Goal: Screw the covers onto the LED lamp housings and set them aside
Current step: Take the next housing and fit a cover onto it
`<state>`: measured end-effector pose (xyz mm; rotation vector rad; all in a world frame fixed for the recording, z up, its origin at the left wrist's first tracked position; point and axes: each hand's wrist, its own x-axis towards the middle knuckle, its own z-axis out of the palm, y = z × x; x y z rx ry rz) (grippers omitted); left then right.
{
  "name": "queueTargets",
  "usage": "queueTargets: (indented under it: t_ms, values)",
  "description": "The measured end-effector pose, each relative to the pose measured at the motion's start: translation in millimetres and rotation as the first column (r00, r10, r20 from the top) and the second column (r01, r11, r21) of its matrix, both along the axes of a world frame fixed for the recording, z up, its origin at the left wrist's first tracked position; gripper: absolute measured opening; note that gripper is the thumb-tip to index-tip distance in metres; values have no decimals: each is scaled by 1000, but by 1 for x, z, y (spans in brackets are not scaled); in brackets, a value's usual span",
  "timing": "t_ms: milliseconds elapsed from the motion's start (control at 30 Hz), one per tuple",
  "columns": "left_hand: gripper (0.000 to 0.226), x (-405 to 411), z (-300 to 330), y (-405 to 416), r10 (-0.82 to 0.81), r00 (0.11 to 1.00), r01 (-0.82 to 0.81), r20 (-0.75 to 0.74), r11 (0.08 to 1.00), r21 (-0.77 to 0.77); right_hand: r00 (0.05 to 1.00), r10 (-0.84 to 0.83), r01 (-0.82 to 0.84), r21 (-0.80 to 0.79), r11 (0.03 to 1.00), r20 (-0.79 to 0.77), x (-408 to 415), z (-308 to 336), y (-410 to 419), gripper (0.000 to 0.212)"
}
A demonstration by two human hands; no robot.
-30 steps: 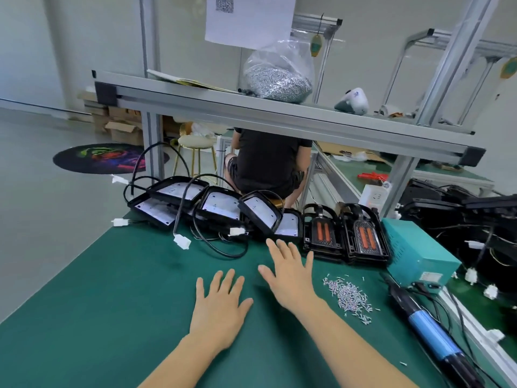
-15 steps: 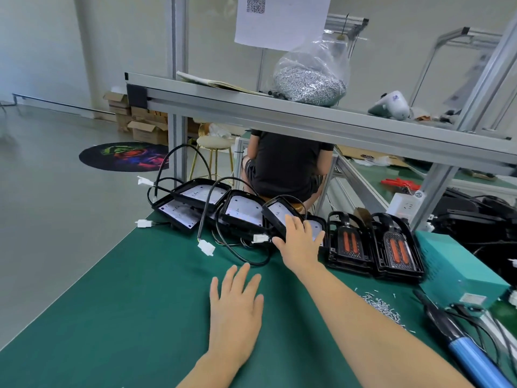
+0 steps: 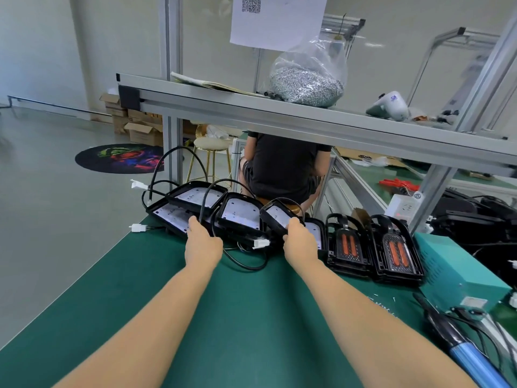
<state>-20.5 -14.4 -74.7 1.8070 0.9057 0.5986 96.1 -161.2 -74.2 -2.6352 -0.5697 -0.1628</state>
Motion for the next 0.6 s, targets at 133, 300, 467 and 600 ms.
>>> queueTargets:
  t_ms: [133, 300, 467, 600]
  values:
    - [25, 9, 1, 6, 68, 989, -52, 134, 991, -123, 999, -33, 36, 142, 989, -28, 4, 2, -11, 12]
    - [43, 14, 2, 11, 66, 958, -14, 278, 983, -184, 998, -59, 61, 294, 954, -15, 6, 2, -31, 13]
    - [41, 5, -8, 6, 85, 990, -83, 112, 996, -18, 997, -57, 38, 318, 947, 50, 6, 8, -50, 11]
    - [60, -3, -13, -15, 179, 984, -165, -17, 937, 309, 997, -43, 18, 380, 925, 57, -4, 8, -63, 10]
